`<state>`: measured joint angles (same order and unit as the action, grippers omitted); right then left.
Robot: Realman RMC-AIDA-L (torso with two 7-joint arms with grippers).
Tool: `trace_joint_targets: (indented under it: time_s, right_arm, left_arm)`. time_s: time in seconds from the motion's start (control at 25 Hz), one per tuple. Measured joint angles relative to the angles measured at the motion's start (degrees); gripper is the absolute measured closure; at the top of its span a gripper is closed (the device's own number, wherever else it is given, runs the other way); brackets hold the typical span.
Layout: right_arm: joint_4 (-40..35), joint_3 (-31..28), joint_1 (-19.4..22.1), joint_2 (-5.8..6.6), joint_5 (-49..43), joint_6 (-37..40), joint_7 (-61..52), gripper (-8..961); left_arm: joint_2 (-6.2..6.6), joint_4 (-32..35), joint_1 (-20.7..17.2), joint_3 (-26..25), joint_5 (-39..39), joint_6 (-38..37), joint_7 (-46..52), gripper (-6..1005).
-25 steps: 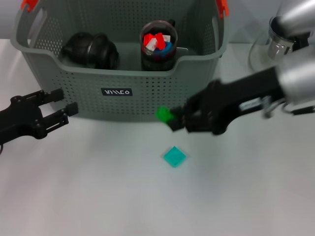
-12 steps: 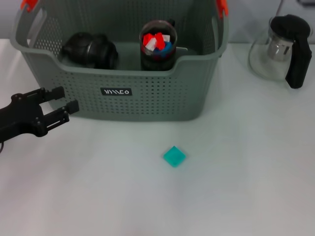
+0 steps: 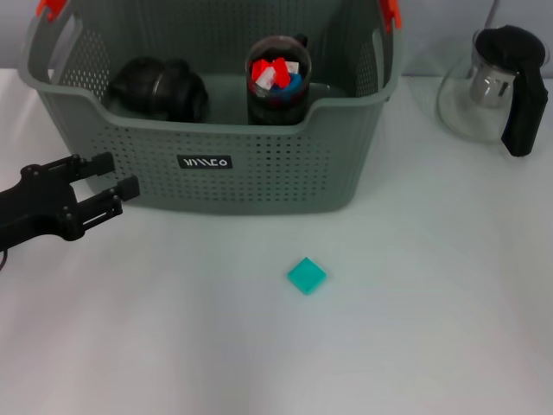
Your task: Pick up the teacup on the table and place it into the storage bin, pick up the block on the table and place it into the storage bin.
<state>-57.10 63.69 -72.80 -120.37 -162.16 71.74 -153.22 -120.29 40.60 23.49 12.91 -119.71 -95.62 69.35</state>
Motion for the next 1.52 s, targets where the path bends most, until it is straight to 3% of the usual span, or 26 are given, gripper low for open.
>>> trace_joint_targets:
  time_s: [0.2,0.56,1.52]
  right_arm:
    - [14.1,5.1,-5.3,-0.26,-2.3,-8.1,-3.1,697]
    - [23.9,7.9,-7.0,-0.39,1.0,-15.9,-3.1,660]
    - [25.4,10.6,-7.0,-0.45,1.8,-21.1,-3.1,562]
  left_arm:
    - [-0.09,-0.1,0.0,0.0,0.0,0.0,0.0,435]
    - [-0.2,-0.7,-0.1,0.0,0.0,0.1,0.1,435]
    - [-0.13,-0.7,-0.5,0.0,0.0,0.9,0.0,435]
